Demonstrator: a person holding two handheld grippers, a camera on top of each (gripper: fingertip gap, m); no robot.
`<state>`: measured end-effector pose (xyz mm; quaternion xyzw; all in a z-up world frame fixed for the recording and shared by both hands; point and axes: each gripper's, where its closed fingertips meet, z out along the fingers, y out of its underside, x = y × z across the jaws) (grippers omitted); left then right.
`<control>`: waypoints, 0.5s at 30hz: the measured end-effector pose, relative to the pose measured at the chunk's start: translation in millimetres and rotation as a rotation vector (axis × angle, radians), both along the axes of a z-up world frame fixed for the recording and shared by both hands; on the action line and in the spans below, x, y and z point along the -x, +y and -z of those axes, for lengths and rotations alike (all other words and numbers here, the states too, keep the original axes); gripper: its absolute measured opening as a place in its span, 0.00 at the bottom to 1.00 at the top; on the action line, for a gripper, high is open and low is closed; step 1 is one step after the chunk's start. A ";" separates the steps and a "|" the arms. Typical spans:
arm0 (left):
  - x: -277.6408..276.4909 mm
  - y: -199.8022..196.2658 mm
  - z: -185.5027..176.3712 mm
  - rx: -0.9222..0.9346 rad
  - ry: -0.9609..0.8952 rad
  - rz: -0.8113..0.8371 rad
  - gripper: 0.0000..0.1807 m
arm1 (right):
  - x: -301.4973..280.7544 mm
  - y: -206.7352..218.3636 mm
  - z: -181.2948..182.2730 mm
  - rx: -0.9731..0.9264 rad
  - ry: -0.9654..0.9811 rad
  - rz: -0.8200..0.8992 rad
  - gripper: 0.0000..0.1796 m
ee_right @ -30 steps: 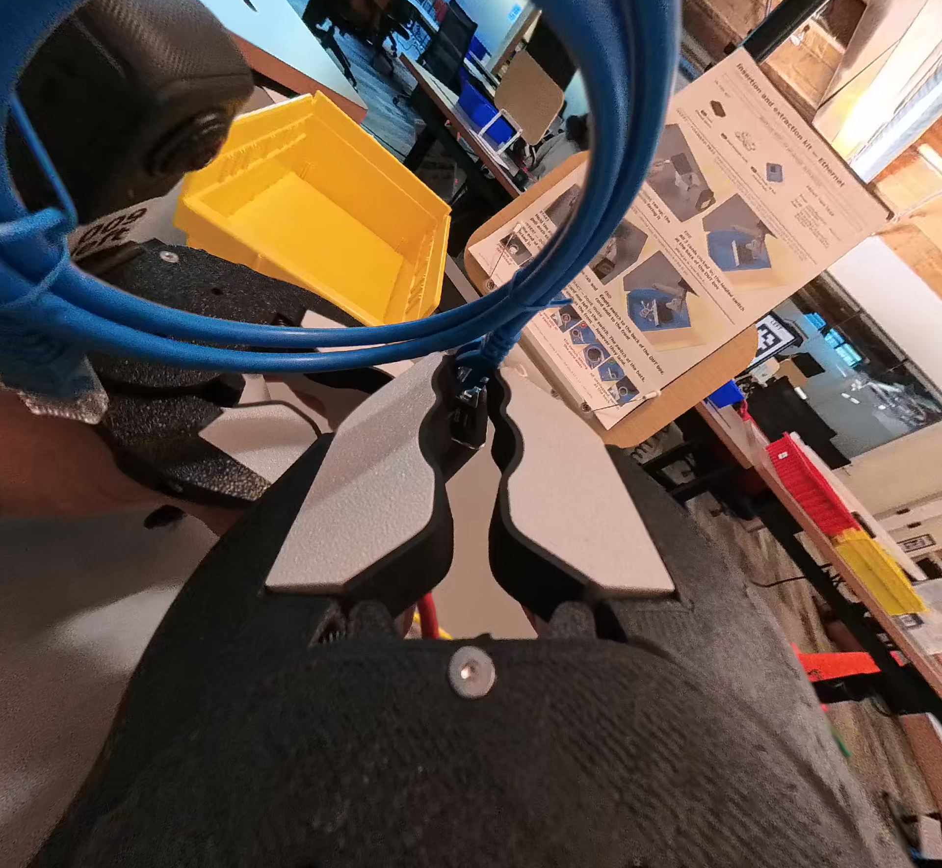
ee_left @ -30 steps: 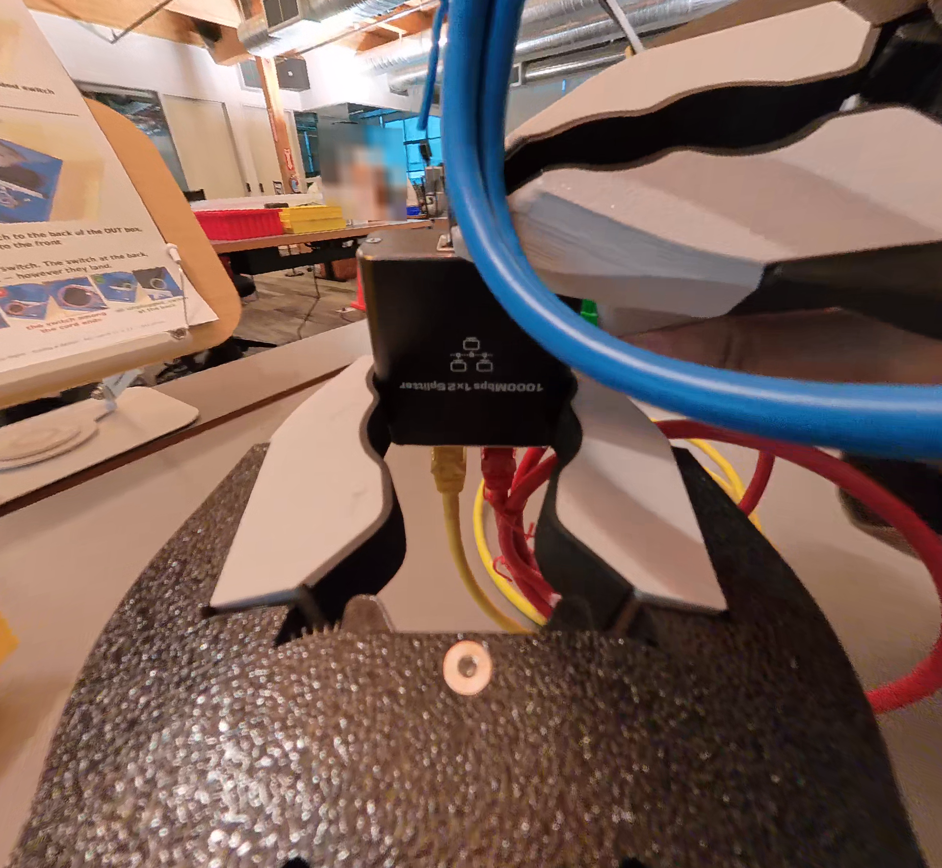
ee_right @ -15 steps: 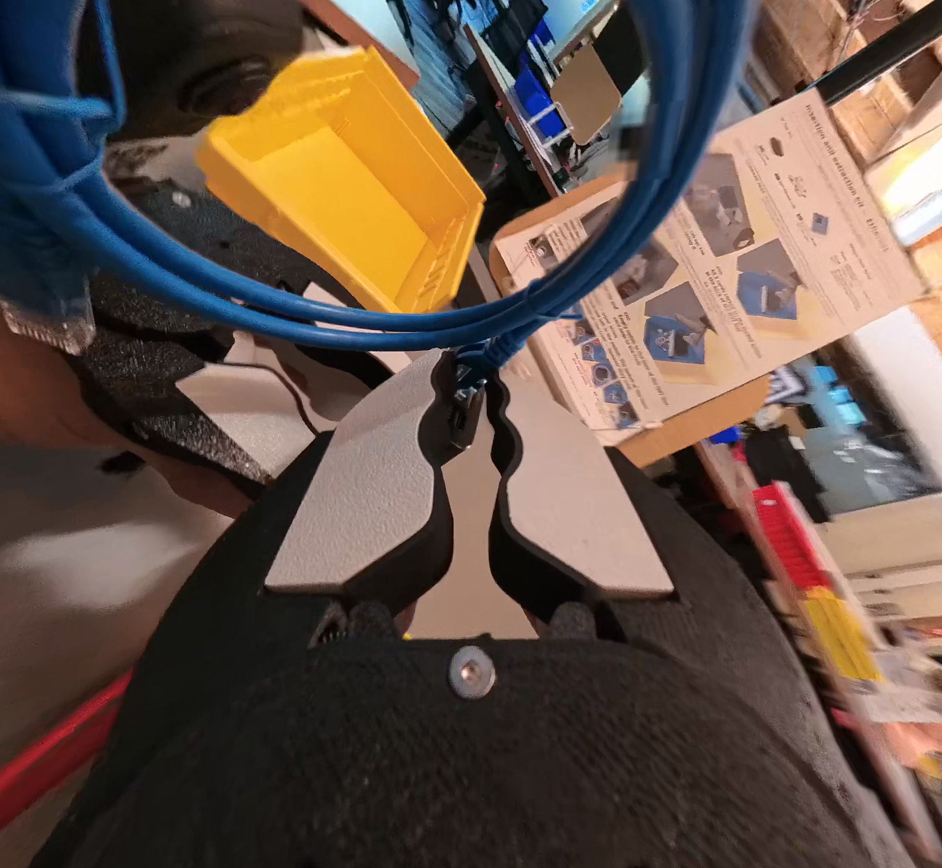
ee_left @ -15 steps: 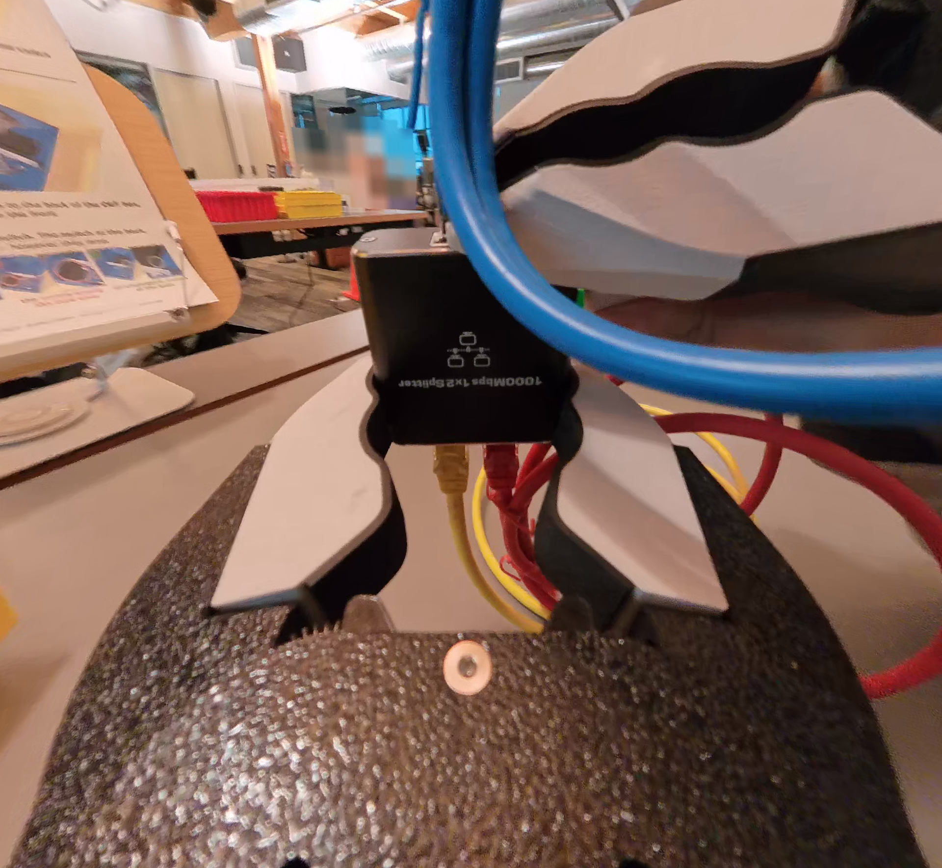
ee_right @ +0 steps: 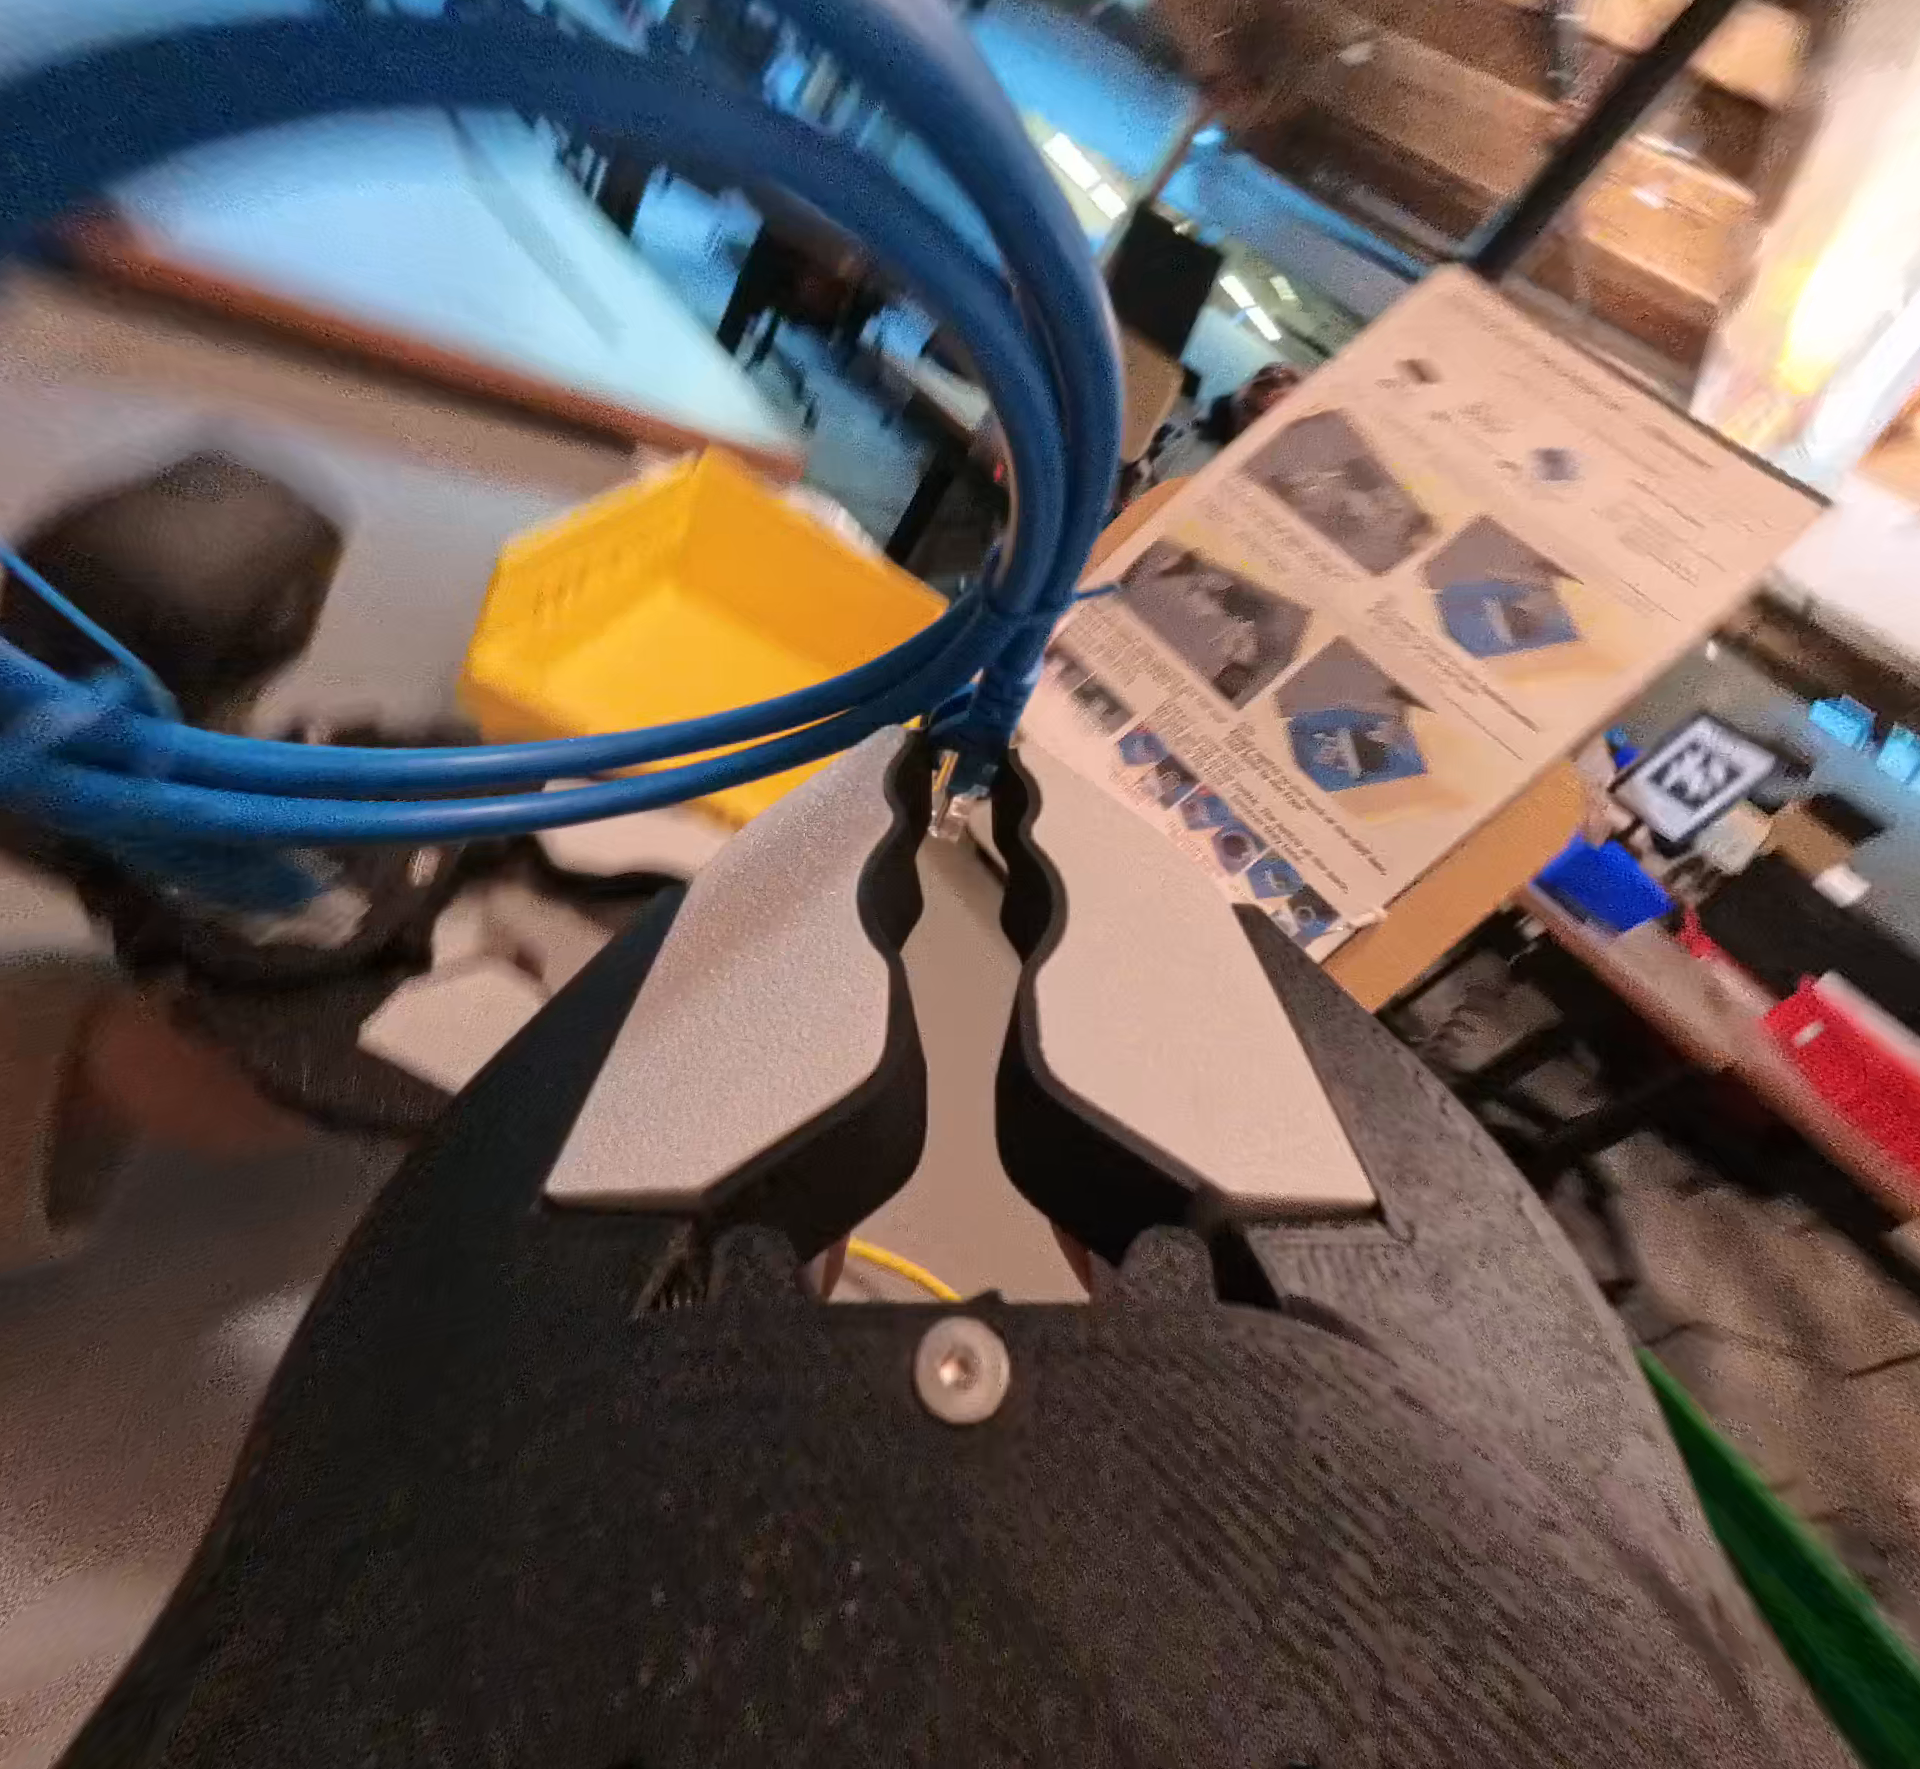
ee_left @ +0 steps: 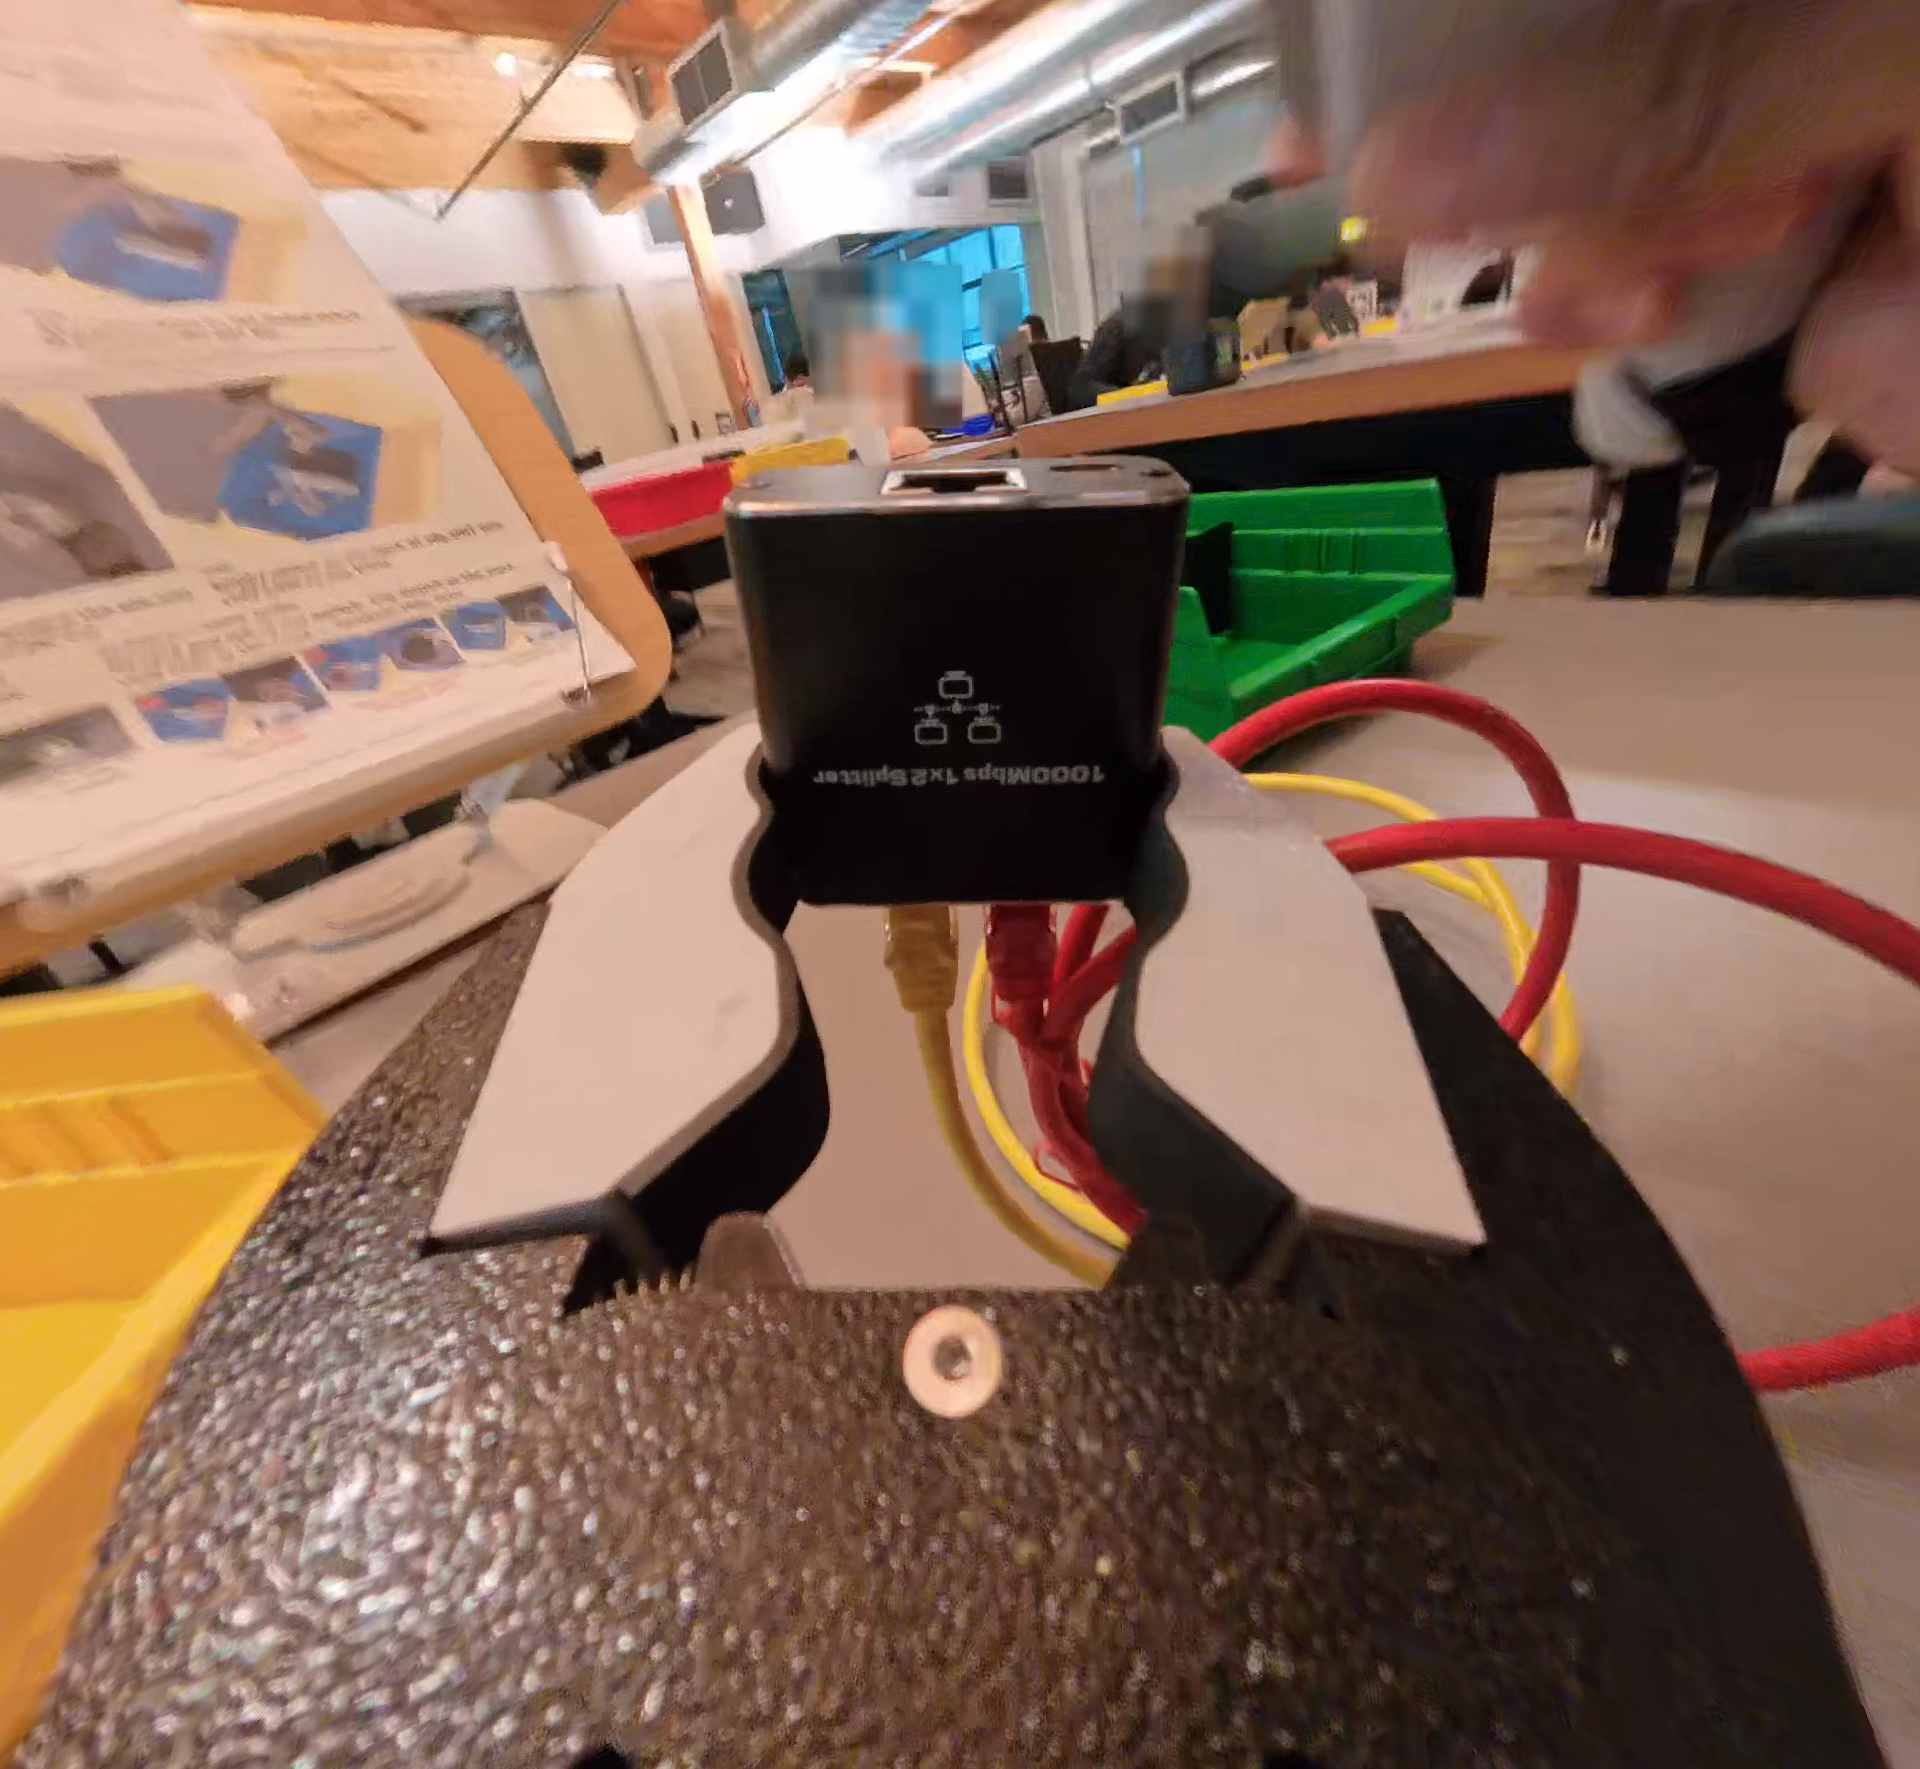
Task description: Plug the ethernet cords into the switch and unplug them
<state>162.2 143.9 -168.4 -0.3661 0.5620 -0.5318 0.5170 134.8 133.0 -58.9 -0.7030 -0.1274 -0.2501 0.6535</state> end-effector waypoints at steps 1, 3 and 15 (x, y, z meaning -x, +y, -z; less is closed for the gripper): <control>3.1 3.0 -1.5 0.050 -0.001 -0.011 0.35 | -6.9 -7.4 -18.9 -0.046 0.041 0.018 0.08; 3.6 4.6 -2.9 0.072 0.010 -0.019 0.35 | -21.3 -0.1 0.4 0.090 0.038 0.026 0.08; 2.8 13.6 -1.8 0.140 0.012 0.018 0.35 | -205.8 -109.4 11.5 0.257 0.181 0.468 0.08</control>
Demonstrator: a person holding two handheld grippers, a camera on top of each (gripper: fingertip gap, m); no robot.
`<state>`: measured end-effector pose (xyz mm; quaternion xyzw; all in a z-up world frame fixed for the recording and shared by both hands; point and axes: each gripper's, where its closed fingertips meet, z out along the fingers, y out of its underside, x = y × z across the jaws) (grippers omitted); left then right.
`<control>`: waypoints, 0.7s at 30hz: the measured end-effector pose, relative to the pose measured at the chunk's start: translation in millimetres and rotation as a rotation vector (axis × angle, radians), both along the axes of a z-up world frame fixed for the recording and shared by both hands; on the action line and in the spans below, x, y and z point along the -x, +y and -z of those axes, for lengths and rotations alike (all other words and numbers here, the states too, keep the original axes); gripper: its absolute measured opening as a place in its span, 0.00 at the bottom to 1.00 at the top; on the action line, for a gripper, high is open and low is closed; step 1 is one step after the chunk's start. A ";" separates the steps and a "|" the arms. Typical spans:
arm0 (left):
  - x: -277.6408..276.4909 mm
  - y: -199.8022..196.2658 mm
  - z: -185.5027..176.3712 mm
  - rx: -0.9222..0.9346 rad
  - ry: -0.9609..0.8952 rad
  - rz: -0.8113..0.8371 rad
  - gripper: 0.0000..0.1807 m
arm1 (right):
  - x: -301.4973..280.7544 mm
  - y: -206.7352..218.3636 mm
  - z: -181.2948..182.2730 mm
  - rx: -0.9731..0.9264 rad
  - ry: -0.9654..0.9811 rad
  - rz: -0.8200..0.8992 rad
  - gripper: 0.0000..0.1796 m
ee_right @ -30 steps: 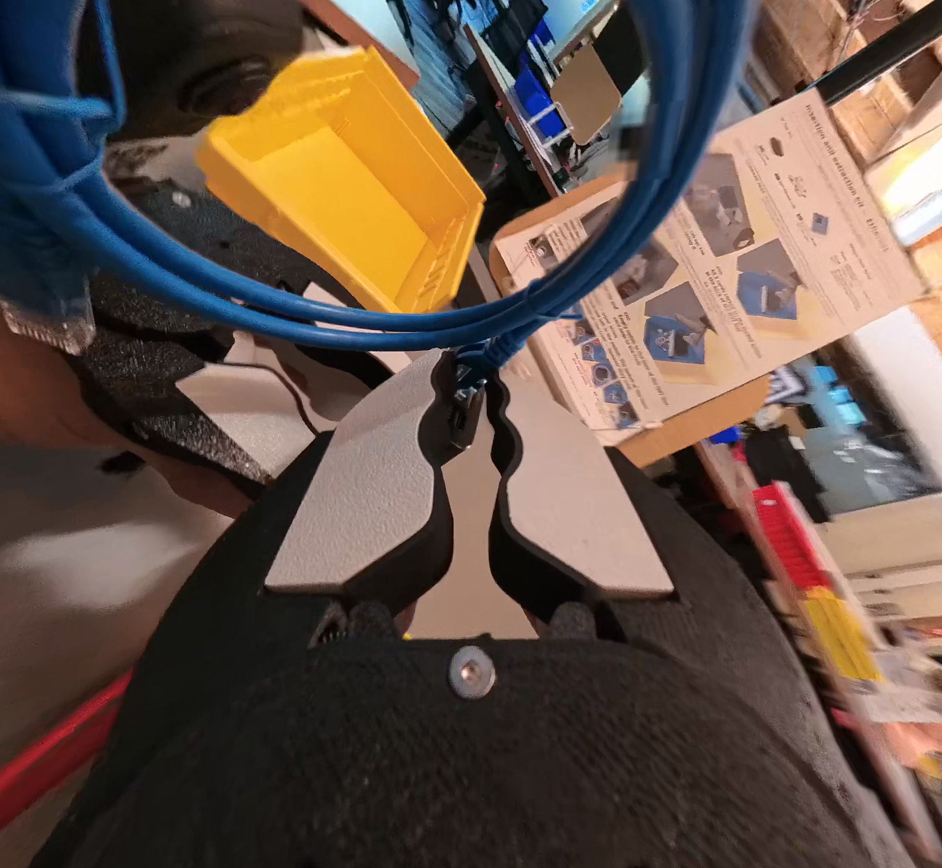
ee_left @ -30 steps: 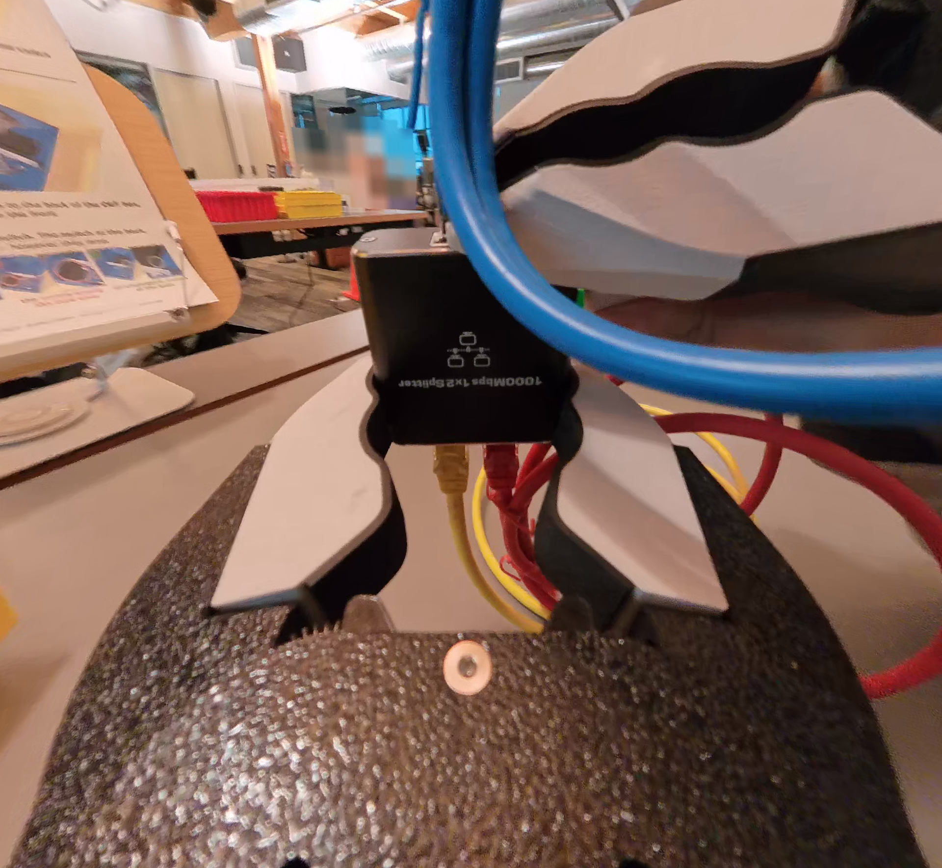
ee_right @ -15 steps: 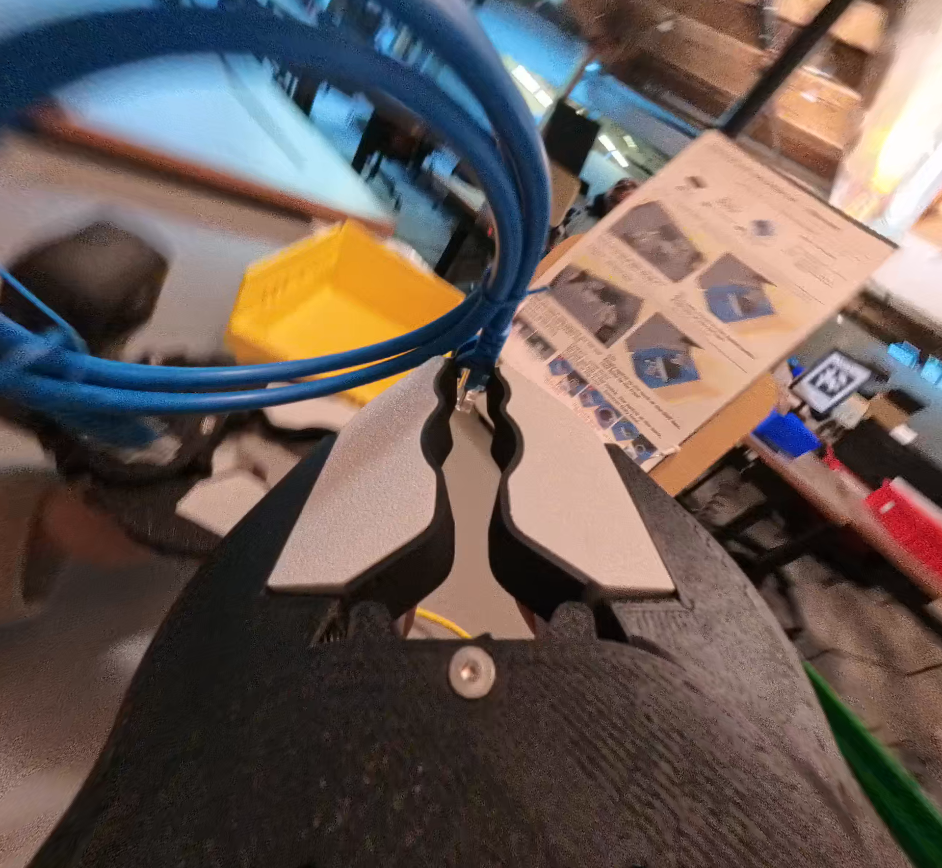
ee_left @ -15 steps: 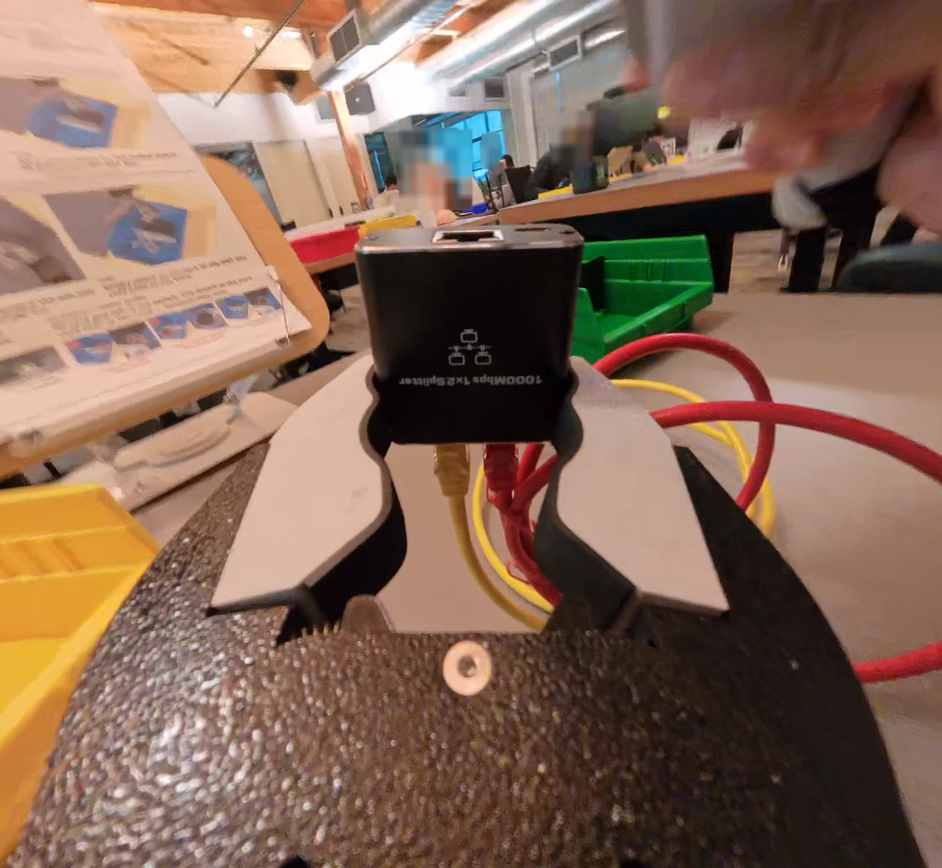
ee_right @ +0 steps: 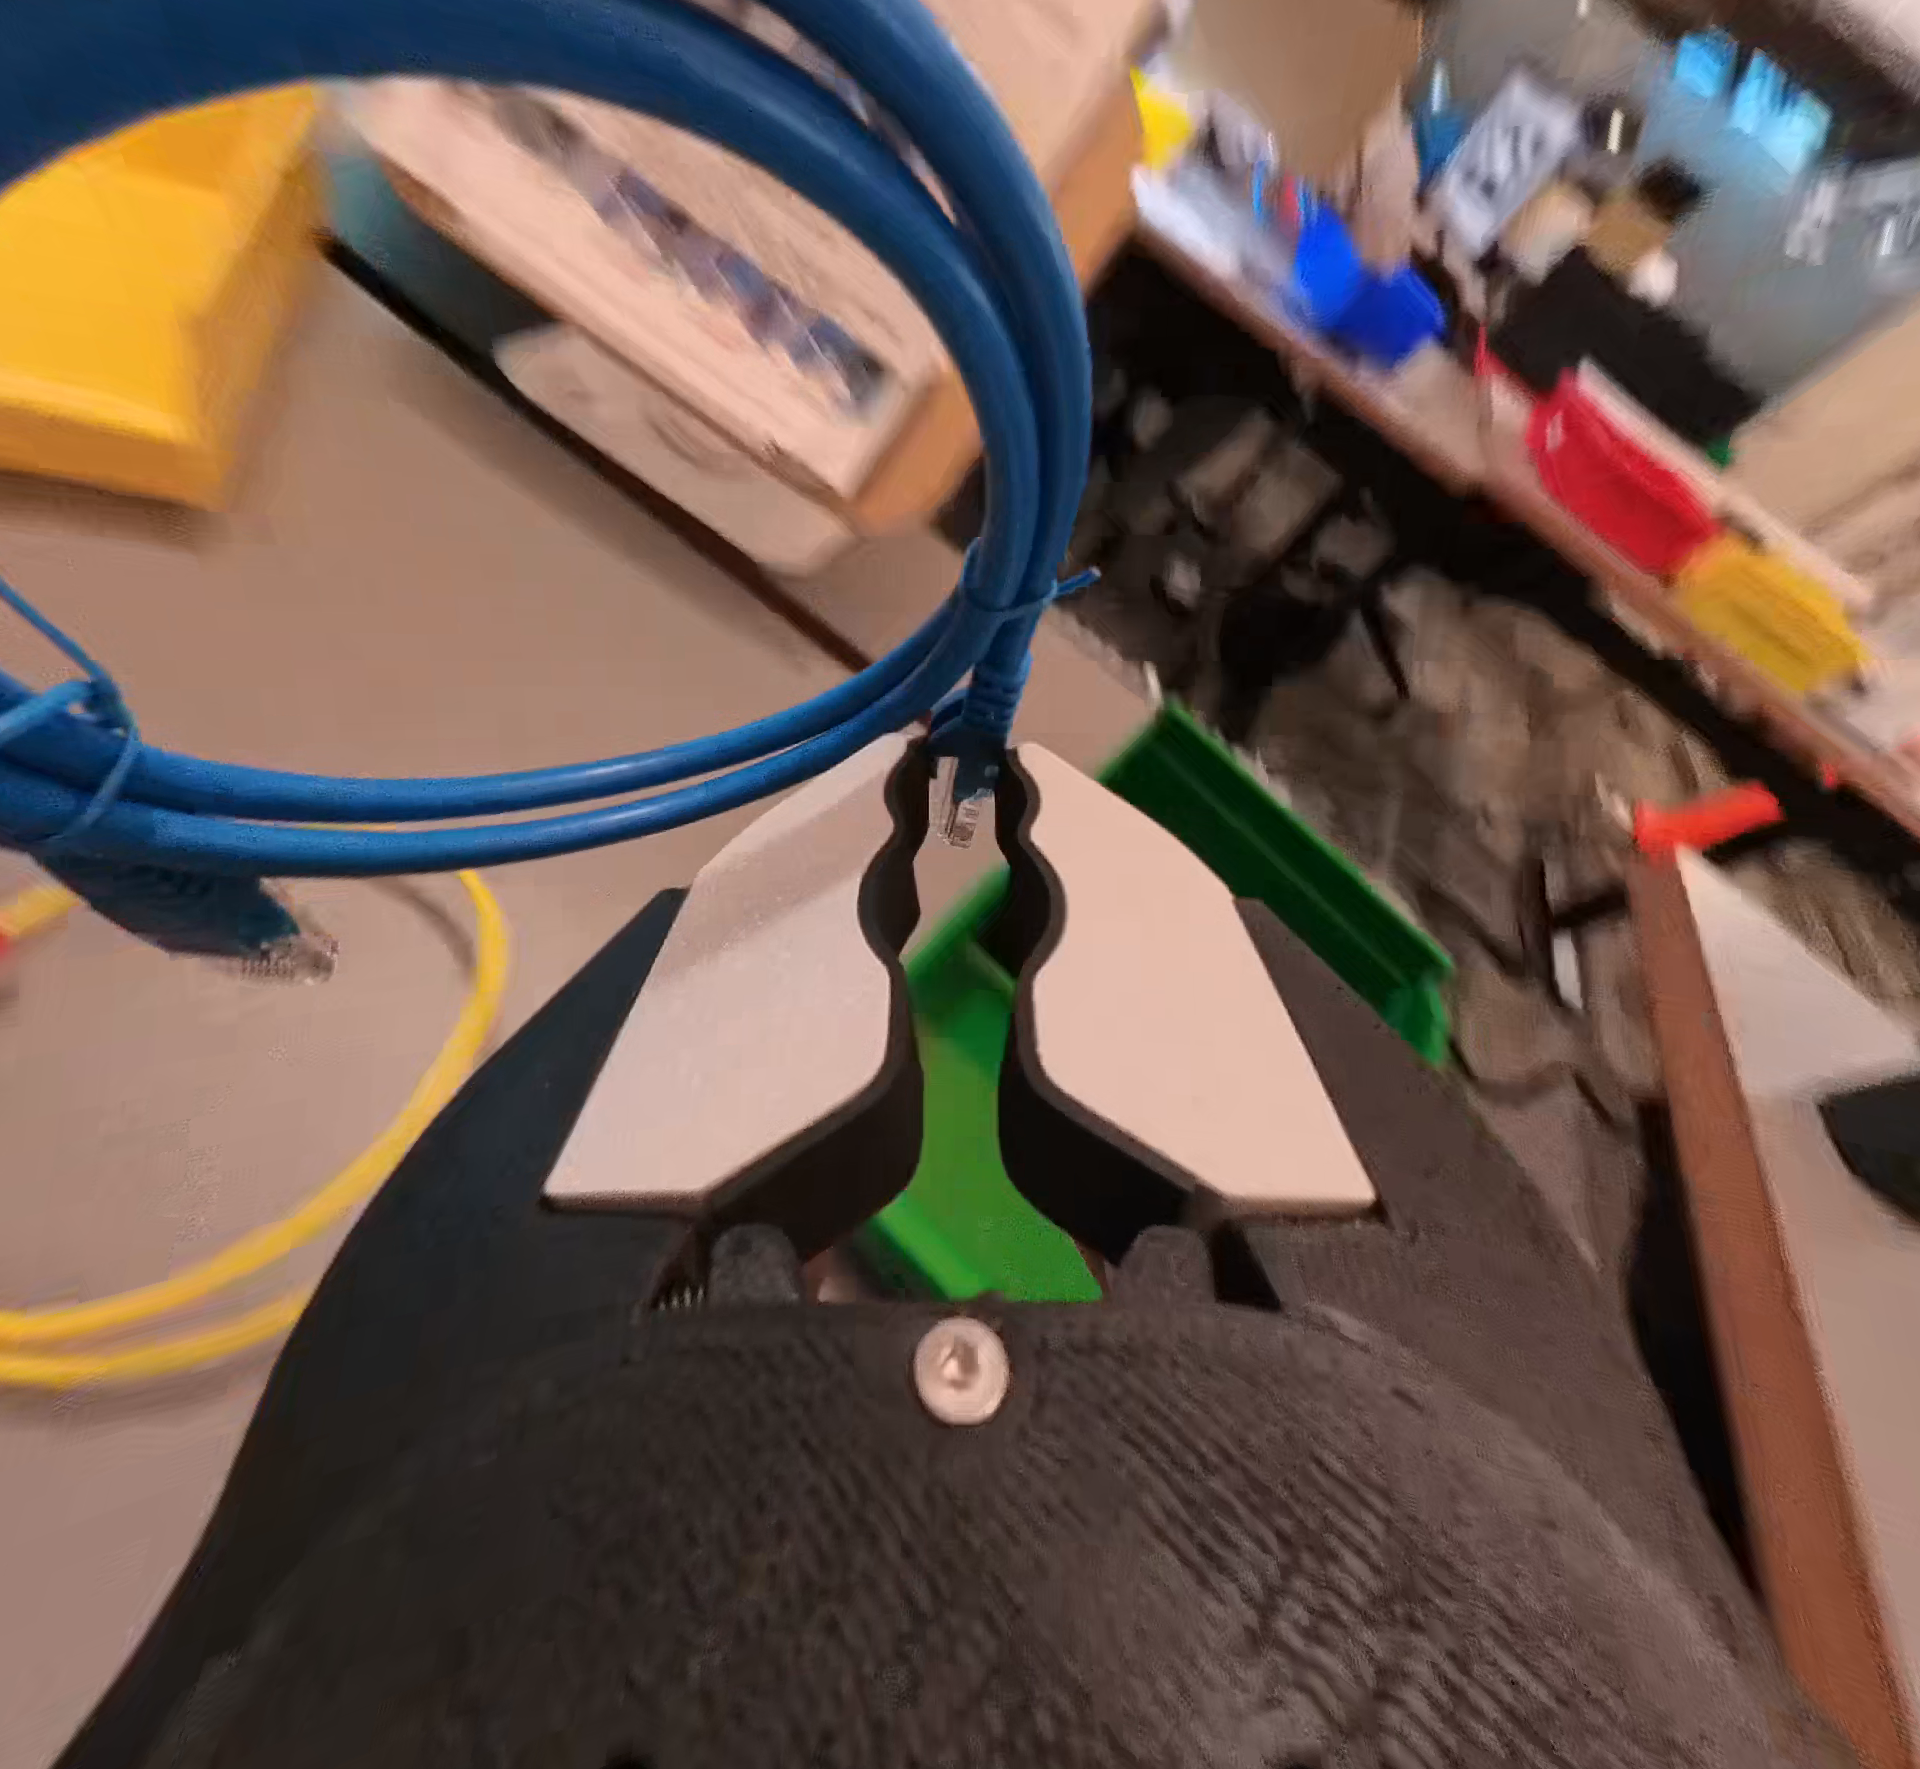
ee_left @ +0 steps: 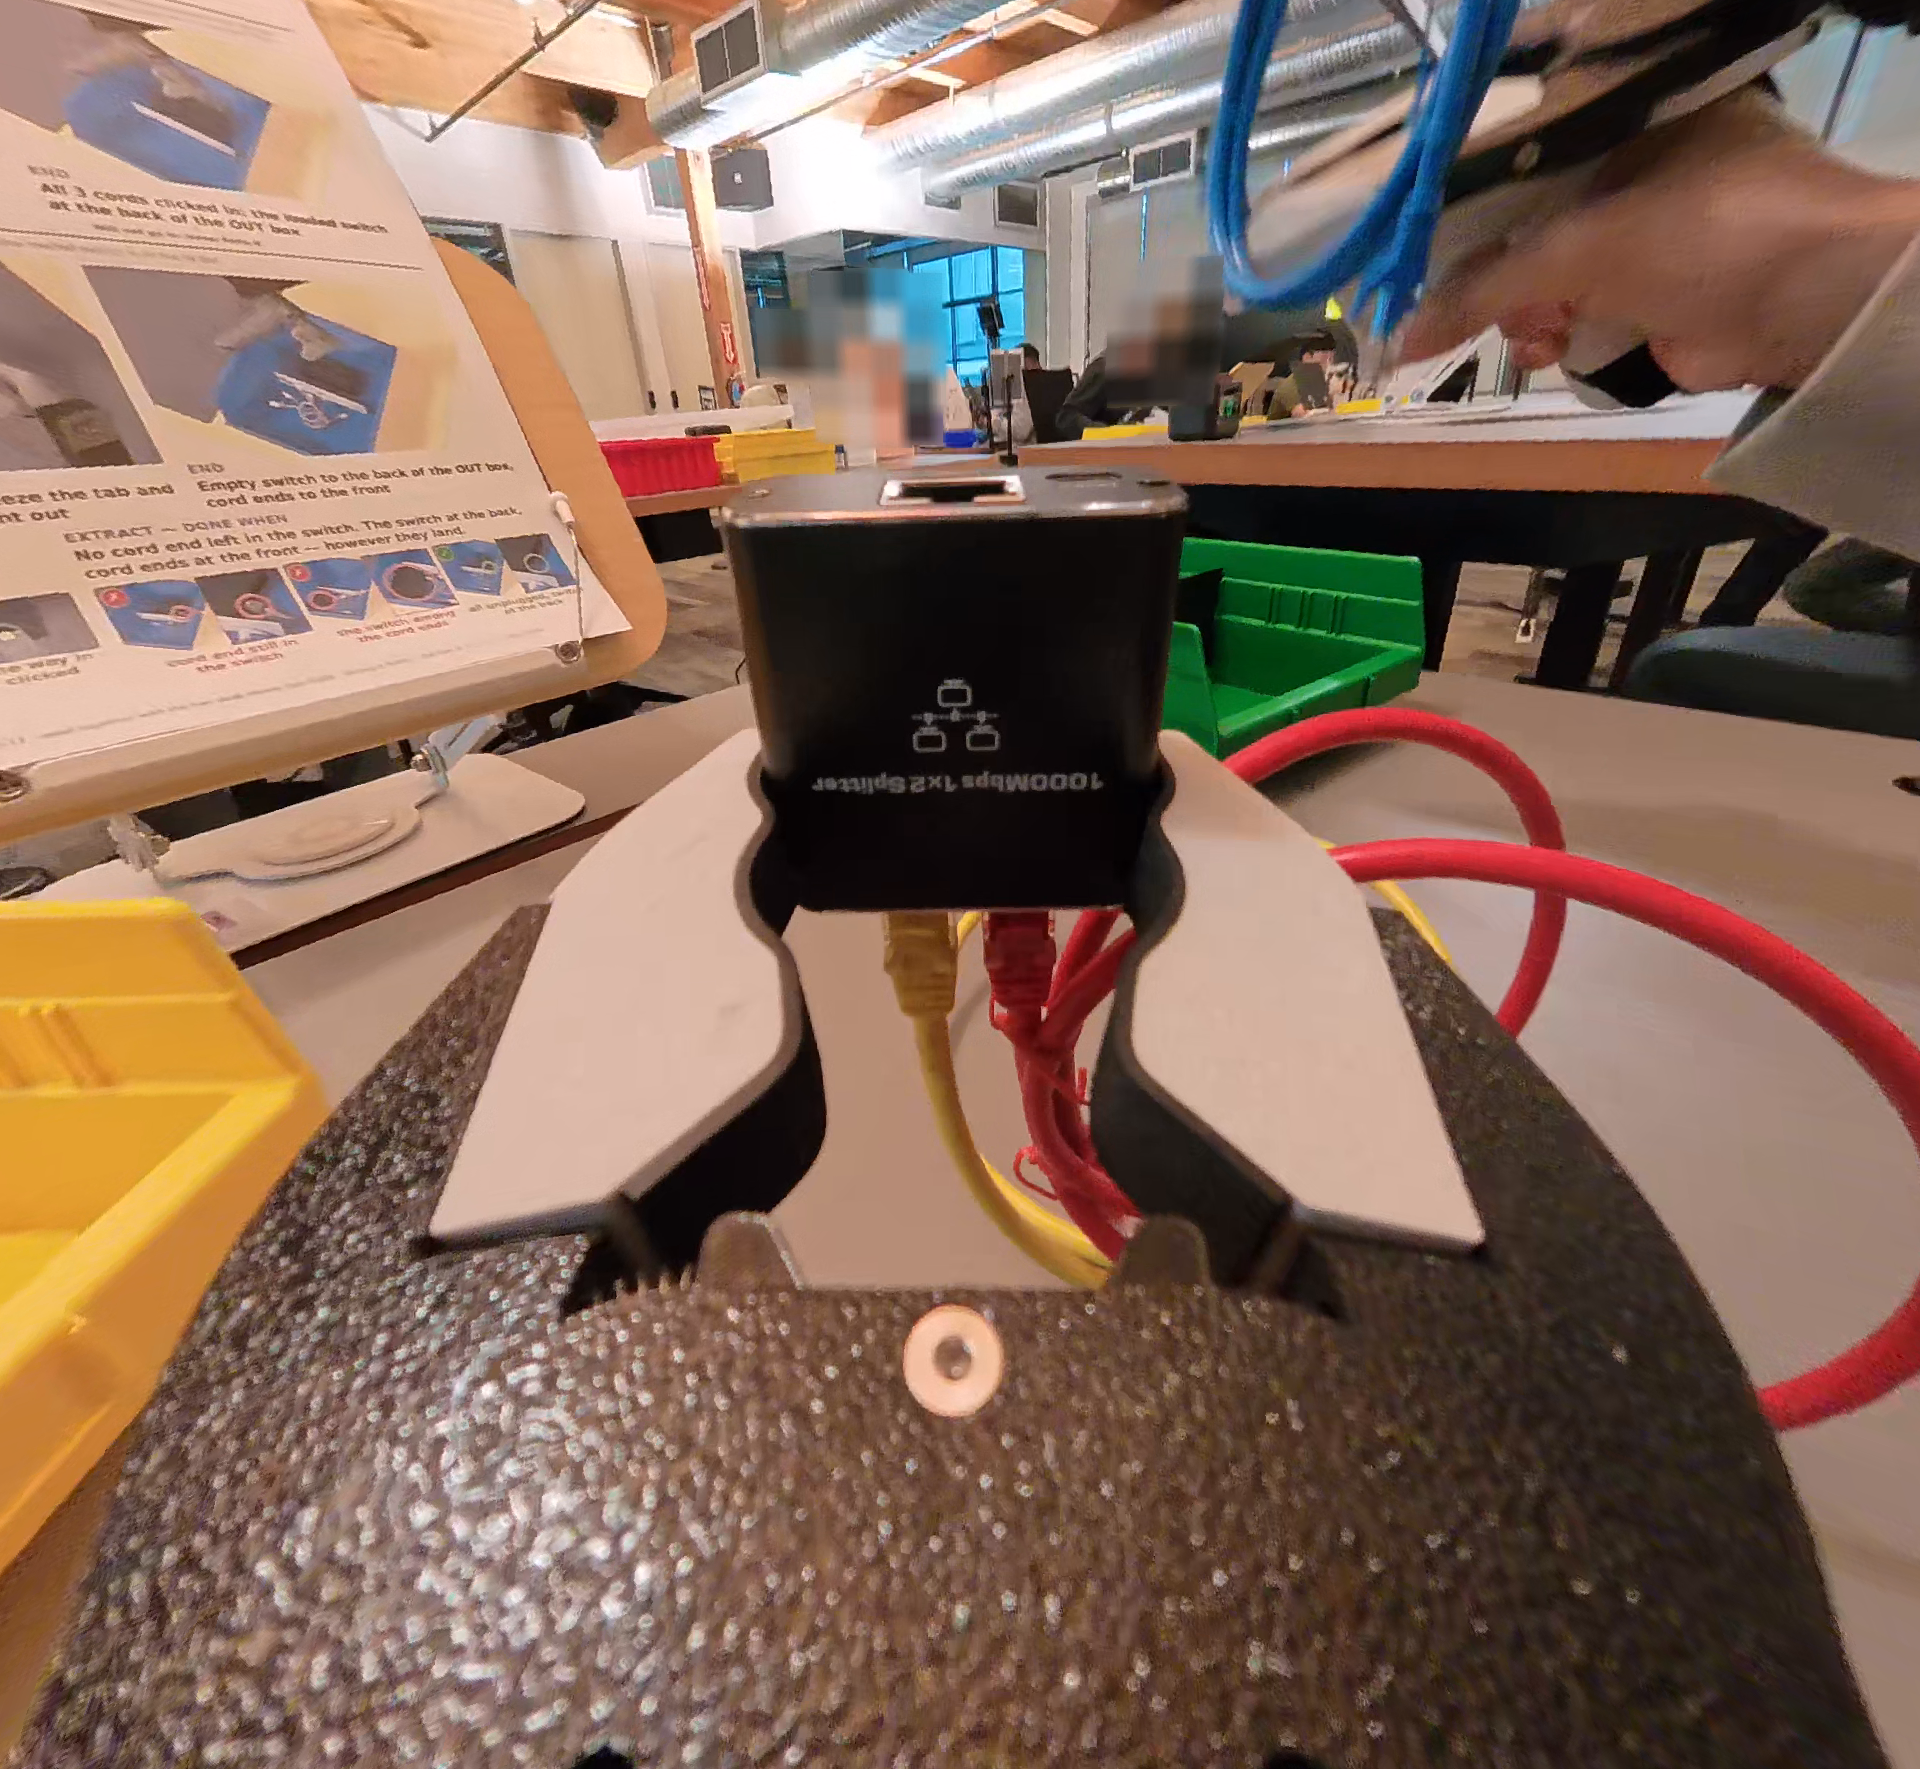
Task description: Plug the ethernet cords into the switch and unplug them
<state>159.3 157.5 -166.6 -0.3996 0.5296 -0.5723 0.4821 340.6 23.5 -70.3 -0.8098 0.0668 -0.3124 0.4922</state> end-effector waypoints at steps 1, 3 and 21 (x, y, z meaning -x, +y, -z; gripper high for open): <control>0.8 1.4 -1.4 0.010 -0.009 -0.001 0.35 | -21.1 -19.0 11.1 0.091 0.041 0.070 0.08; 2.6 2.1 -4.5 0.019 -0.021 0.007 0.34 | -65.6 -62.3 32.0 0.285 0.034 0.249 0.08; 1.0 -2.7 -5.0 0.003 -0.013 0.025 0.34 | -94.9 -94.7 113.1 0.211 0.403 0.424 0.43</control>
